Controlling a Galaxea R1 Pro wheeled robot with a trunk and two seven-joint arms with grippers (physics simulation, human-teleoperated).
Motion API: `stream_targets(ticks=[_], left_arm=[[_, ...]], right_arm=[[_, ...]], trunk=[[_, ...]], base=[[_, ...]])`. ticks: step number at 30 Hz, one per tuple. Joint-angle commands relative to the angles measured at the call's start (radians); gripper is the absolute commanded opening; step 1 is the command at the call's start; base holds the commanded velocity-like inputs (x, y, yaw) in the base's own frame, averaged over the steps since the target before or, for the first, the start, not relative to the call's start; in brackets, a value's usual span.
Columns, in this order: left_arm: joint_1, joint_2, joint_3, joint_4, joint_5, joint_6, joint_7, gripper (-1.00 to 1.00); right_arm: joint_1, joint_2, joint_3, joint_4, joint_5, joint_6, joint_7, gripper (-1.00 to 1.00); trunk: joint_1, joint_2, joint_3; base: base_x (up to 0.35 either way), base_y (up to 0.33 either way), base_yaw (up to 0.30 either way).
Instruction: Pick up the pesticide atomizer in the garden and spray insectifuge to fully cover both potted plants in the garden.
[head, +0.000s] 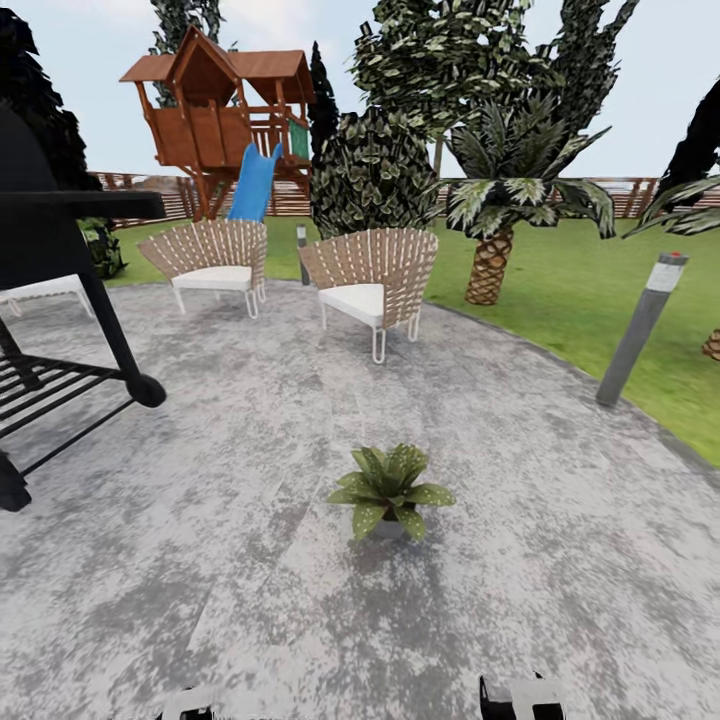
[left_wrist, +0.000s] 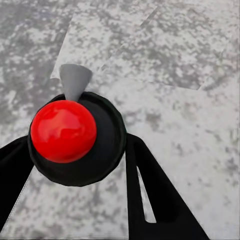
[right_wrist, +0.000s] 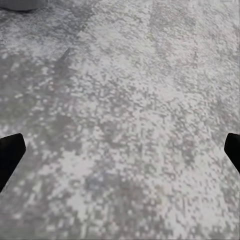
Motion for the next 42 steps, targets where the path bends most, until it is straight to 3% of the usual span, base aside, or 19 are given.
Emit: stream_targets(ticks=[1, 8, 19, 42], left_arm=[[-0.001, -0.001, 0.008, -0.001, -0.003, -0.002, -0.007, -1.00], [0.000, -0.001, 0.008, -0.002, -0.003, -0.002, -0.009, -1.00], [0.001, -0.001, 0.009, -0.006, -0.002, -0.002, -0.007, -1.00], [0.001, -0.001, 0.010, -0.001, -0.002, -0.002, -0.007, -1.00]], right_arm=[[0.000, 0.000, -0.007, 0.001, 0.010, -0.003, -0.004, 1.00], [0.000, 0.001, -0.007, 0.001, 0.010, -0.003, -0.004, 1.00], [0.000, 0.002, -0.006, 0.002, 0.011, -0.003, -0.002, 1.00], [0.000, 0.004, -0.006, 0.002, 0.014, -0.003, -0.001, 1.00]], trunk=[[0.000, 0.000, -0.001], [0.000, 0.000, -0.001], [-0.005, 0.002, 0.042], [-0.093, 0.163, 0.114]], base=[[0.000, 0.000, 0.279], [0.000, 0.000, 0.279], [0.000, 0.000, 0.279], [0.000, 0.000, 0.254]])
